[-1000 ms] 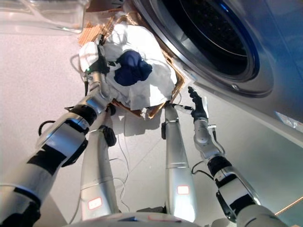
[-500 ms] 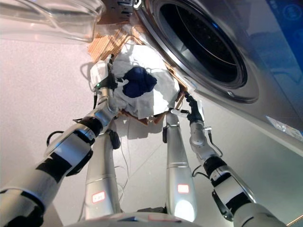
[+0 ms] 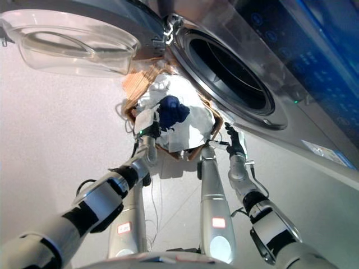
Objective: Put the clothes in the basket into the washing machine.
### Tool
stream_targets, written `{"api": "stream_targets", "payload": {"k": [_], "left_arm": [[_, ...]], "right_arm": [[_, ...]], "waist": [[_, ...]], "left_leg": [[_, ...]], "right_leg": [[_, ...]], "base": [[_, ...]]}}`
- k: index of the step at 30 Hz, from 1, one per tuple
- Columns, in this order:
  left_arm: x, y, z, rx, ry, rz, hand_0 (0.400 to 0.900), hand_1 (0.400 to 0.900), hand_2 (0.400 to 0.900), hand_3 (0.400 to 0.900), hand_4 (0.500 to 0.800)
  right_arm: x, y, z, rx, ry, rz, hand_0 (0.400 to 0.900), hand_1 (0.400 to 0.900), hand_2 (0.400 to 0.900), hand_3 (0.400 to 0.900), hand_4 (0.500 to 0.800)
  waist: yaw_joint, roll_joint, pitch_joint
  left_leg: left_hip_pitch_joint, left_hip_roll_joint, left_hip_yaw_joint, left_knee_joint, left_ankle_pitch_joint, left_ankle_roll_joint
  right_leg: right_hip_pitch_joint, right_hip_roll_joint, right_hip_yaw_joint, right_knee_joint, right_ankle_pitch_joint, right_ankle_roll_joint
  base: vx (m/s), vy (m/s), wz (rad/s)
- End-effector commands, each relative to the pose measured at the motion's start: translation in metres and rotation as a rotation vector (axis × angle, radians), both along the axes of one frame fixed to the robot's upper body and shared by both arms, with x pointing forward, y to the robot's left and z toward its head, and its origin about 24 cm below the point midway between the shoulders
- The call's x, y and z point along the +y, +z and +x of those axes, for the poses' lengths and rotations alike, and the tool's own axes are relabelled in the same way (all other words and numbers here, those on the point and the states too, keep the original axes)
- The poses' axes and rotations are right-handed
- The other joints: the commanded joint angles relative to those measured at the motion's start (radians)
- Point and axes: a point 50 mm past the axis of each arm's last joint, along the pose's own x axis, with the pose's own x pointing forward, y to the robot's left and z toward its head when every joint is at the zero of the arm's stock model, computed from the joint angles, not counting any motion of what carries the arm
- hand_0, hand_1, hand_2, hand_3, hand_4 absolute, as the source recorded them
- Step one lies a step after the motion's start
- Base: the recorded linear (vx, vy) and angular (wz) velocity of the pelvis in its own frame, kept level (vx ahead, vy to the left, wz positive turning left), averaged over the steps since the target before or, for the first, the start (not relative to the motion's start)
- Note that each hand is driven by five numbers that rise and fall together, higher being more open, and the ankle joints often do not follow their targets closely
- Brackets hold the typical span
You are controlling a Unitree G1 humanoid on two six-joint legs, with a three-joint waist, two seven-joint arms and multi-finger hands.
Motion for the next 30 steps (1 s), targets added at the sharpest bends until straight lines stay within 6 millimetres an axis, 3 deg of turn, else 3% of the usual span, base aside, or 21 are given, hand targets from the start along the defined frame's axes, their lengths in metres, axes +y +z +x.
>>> {"api": "stream_targets", "payload": {"k": [1,6,10,18,30], "left_arm": [[-0.012,0.011,0.003,-0.077,-0.029,0.011,0.9,0.9,0.9,0.9,0.8],[-0.012,0.021,0.009,-0.099,-0.026,0.002,0.9,0.9,0.9,0.9,0.8],[0.003,0.046,0.022,-0.194,0.028,0.055,0.9,0.9,0.9,0.9,0.8],[0.032,0.07,0.031,-0.301,0.139,0.12,0.9,0.9,0.9,0.9,0.8],[0.039,0.093,0.037,-0.403,0.201,0.145,0.9,0.9,0.9,0.9,0.8]], "right_arm": [[-0.012,-0.003,-0.013,-0.033,-0.037,-0.002,0.9,0.9,0.9,0.9,0.8],[-0.002,0.017,-0.001,-0.121,-0.021,0.019,0.9,0.9,0.9,0.9,0.8],[0.011,0.042,0.003,-0.257,0.026,0.04,0.9,0.9,0.9,0.9,0.8],[0.008,0.05,-0.007,-0.332,0.024,0.042,0.9,0.9,0.9,0.9,0.8],[0.012,0.059,-0.008,-0.389,0.031,0.067,0.9,0.9,0.9,0.9,0.8]], "waist": [[-0.023,0.057,-0.053],[-0.023,0.049,-0.033],[-0.036,0.028,-0.015],[-0.062,0.014,-0.023],[-0.077,0.005,-0.045]], "left_leg": [[-0.066,0.071,-0.101,-0.066,0.101,-0.102],[-0.11,0.074,-0.105,-0.051,0.1,-0.1],[-0.182,0.082,-0.12,-0.026,0.099,-0.1],[-0.288,0.079,-0.132,0.033,0.087,-0.094],[-0.432,0.072,-0.143,0.117,0.058,-0.086]], "right_leg": [[-0.047,0.027,-0.031,-0.012,0.06,-0.011],[-0.096,0.038,-0.026,-0.001,0.069,-0.012],[-0.166,0.053,-0.025,0.019,0.077,-0.01],[-0.261,0.062,-0.025,0.057,0.083,-0.003],[-0.387,0.071,-0.019,0.089,0.093,0.001]], "base": [[-0.02,-0.006,-0.03],[-0.04,-0.024,-0.06],[-0.07,-0.041,-0.11],[-0.03,-0.022,-0.01],[-0.02,0.003,-0.04]]}}
